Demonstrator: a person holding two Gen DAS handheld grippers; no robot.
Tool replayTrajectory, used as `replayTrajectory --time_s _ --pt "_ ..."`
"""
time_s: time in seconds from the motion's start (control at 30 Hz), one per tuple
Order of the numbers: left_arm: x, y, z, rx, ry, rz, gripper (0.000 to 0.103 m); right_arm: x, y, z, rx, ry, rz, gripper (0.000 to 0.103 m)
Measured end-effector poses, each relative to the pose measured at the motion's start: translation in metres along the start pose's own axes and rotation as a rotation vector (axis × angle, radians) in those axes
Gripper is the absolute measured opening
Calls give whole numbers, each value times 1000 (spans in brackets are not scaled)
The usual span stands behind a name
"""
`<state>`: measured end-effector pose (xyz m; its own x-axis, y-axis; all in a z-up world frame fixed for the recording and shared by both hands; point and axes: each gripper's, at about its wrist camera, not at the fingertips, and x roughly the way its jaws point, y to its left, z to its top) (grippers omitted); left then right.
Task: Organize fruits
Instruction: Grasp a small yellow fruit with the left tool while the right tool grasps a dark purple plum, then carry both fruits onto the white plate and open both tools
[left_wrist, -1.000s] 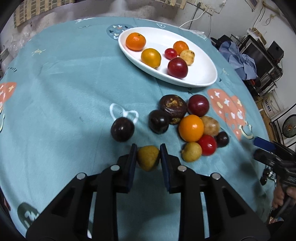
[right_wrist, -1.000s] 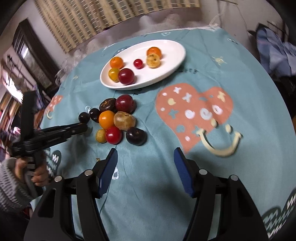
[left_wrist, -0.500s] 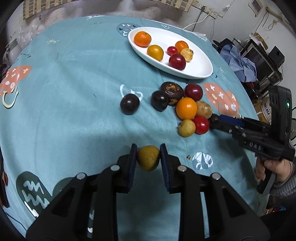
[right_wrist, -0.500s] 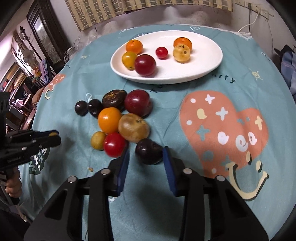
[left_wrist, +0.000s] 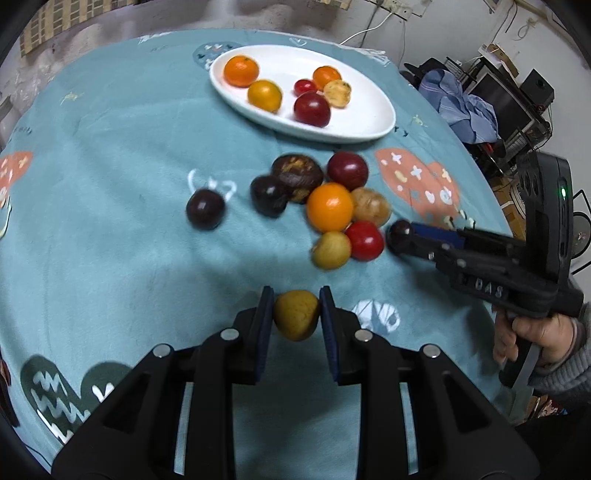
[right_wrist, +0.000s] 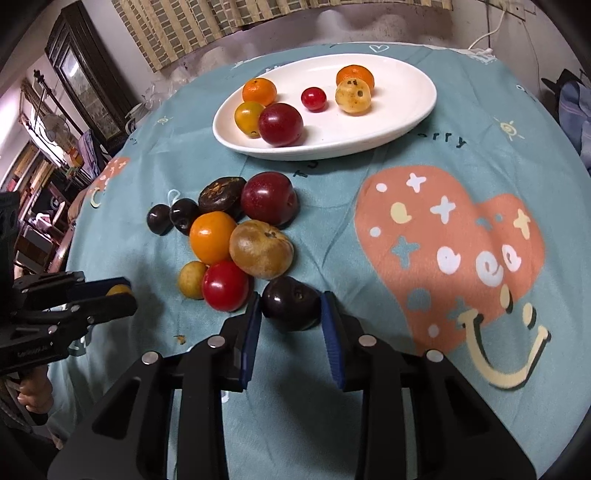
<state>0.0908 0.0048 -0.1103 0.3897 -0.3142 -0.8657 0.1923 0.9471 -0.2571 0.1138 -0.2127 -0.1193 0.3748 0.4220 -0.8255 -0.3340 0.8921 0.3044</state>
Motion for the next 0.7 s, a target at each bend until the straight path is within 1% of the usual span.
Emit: replayTrajectory --time_s 0.07,0.17,0.3,0.4,0.47,0.57,0.7 --pt "-1 -4 12 13 -15 -5 26 -10 -3 4 16 -35 -1 32" --pt "0 -10 44 45 -51 -9 26 -31 -8 28 15 -112 -19 33" --pt "8 -15 105 78 -105 5 26 -41 -13 65 -12 -183 -47 33" --pt "16 -18 149 96 -144 15 26 -31 -17 92 -34 -207 -67 33" --pt "25 -17 175 101 -161 24 26 -25 -18 103 -50 -215 -77 33" --pt "46 -12 211 92 -163 36 26 -9 -22 120 -65 -219 -89 32" --pt "75 -6 239 77 -147 45 26 6 -26 127 -74 -209 -96 33"
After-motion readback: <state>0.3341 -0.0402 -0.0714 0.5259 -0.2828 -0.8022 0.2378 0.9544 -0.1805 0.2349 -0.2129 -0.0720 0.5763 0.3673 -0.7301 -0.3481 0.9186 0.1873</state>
